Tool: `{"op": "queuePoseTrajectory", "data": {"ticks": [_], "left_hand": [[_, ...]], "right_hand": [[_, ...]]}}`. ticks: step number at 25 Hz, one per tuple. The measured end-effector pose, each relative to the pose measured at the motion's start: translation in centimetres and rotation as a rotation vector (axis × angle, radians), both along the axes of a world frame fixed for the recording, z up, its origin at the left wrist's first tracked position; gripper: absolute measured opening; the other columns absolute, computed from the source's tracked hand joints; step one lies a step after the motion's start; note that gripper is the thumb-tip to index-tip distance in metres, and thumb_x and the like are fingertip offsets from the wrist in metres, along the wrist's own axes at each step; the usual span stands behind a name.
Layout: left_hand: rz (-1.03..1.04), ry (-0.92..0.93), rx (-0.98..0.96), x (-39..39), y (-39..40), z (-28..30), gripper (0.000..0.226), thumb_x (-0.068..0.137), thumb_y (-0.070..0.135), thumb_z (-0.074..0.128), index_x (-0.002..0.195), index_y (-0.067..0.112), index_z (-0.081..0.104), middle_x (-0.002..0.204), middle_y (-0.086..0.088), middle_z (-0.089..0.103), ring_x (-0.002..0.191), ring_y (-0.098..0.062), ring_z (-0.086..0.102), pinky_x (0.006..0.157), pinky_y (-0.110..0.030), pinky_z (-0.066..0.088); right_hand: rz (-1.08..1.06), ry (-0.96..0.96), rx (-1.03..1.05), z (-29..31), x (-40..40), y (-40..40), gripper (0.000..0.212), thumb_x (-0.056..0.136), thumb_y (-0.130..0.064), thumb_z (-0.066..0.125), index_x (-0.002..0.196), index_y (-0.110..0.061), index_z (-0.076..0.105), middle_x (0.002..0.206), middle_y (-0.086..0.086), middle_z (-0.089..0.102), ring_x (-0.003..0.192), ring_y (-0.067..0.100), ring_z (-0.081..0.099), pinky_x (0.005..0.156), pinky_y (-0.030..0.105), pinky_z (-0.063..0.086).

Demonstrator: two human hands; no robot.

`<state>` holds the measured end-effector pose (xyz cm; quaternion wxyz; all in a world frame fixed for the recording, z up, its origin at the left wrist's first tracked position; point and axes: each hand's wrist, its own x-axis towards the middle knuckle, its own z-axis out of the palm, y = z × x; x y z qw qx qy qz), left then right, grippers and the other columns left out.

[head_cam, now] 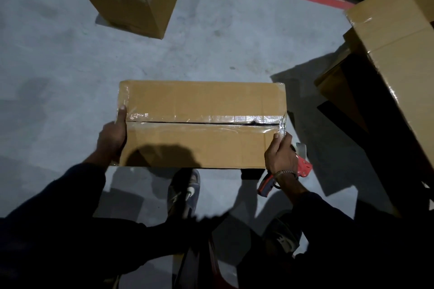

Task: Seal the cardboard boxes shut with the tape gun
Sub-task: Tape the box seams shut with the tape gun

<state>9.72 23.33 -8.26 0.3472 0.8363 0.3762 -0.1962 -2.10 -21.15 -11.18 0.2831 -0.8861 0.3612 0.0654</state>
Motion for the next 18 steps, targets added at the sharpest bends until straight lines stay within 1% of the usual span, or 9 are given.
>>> {"op": "queuePoseTrajectory", "data": {"ticks": [2,4,6,8,10,12,14,16,18], "left_hand": [[0.046,0.001,0.035,-2.8,-0.1,0.6,0.117,0.075,0.103,0.022,0.125,0.008,0.07,0.134,-0.027,0.063,0.119,-0.046,0.061,0.106,-0.053,0.047],[0.132,0.0,0.006,-4.4,0.3,1.6,0.124,0.065,0.108,0.031,0.129,0.009,0.069,0.136,-0.025,0.063,0.118,-0.046,0.061,0.106,-0.054,0.049],[0.166,0.01,0.01,-4.3,1.4,3.1,0.129,0.058,0.11,0.035,0.13,0.008,0.067,0.137,-0.024,0.063,0.118,-0.046,0.062,0.105,-0.056,0.05],[0.233,-0.009,0.005,-3.8,2.6,6.0,0.131,0.054,0.109,0.041,0.133,0.007,0.065,0.136,-0.023,0.064,0.116,-0.046,0.063,0.104,-0.055,0.051],[0.311,-0.043,-0.038,-3.3,2.1,10.2,0.128,0.055,0.104,0.052,0.136,0.006,0.062,0.135,-0.023,0.064,0.115,-0.045,0.064,0.103,-0.055,0.052],[0.3,-0.115,-0.094,-2.9,1.1,14.7,0.112,0.069,0.091,0.062,0.137,0.002,0.06,0.133,-0.024,0.064,0.113,-0.045,0.065,0.099,-0.054,0.054],[0.283,-0.168,-0.168,-1.7,0.1,18.7,0.098,0.081,0.077,0.067,0.139,-0.001,0.057,0.134,-0.025,0.063,0.114,-0.045,0.064,0.097,-0.054,0.056],[0.278,-0.172,-0.272,-0.8,0.5,22.1,0.089,0.088,0.07,0.067,0.142,0.001,0.054,0.135,-0.024,0.062,0.114,-0.045,0.064,0.095,-0.057,0.056],[0.247,-0.108,-0.377,-0.4,0.9,25.6,0.079,0.093,0.069,0.06,0.137,0.003,0.055,0.127,-0.023,0.064,0.106,-0.045,0.064,0.084,-0.059,0.056]], "right_hand": [[0.002,0.001,0.055,0.2,-0.1,-0.3,0.042,0.105,-0.058,0.019,0.123,-0.024,0.036,0.089,0.011,0.067,0.084,0.037,0.065,0.076,0.044,0.049],[0.004,-0.017,0.111,1.4,-0.2,-0.2,0.042,0.107,-0.056,0.022,0.13,-0.024,0.039,0.102,0.017,0.068,0.096,0.039,0.064,0.079,0.044,0.045],[0.017,-0.024,0.16,3.4,0.3,0.2,0.045,0.106,-0.058,0.025,0.137,-0.028,0.039,0.113,0.019,0.067,0.105,0.042,0.062,0.082,0.045,0.043],[0.005,-0.039,0.218,6.7,1.4,0.6,0.051,0.102,-0.064,0.03,0.142,-0.034,0.041,0.123,0.018,0.065,0.113,0.043,0.059,0.092,0.048,0.045],[-0.048,-0.083,0.277,10.6,3.7,0.2,0.057,0.097,-0.067,0.04,0.143,-0.034,0.048,0.132,0.015,0.063,0.121,0.04,0.057,0.101,0.048,0.045],[-0.125,-0.179,0.358,16.1,6.4,-1.2,0.061,0.093,-0.066,0.053,0.136,-0.024,0.061,0.129,0.012,0.067,0.118,0.035,0.06,0.099,0.044,0.047],[-0.203,-0.278,0.437,22.0,9.1,-2.9,0.06,0.084,-0.066,0.065,0.119,-0.018,0.071,0.113,0.008,0.074,0.104,0.03,0.067,0.093,0.039,0.053],[-0.2,-0.375,0.512,27.1,10.9,-3.8,0.055,0.075,-0.065,0.073,0.104,-0.018,0.074,0.099,0.003,0.075,0.097,0.027,0.068,0.092,0.04,0.055],[-0.174,-0.434,0.594,30.8,11.8,-3.6,0.049,0.068,-0.061,0.079,0.096,-0.023,0.067,0.101,0.001,0.071,0.099,0.026,0.065,0.094,0.043,0.052]]}}
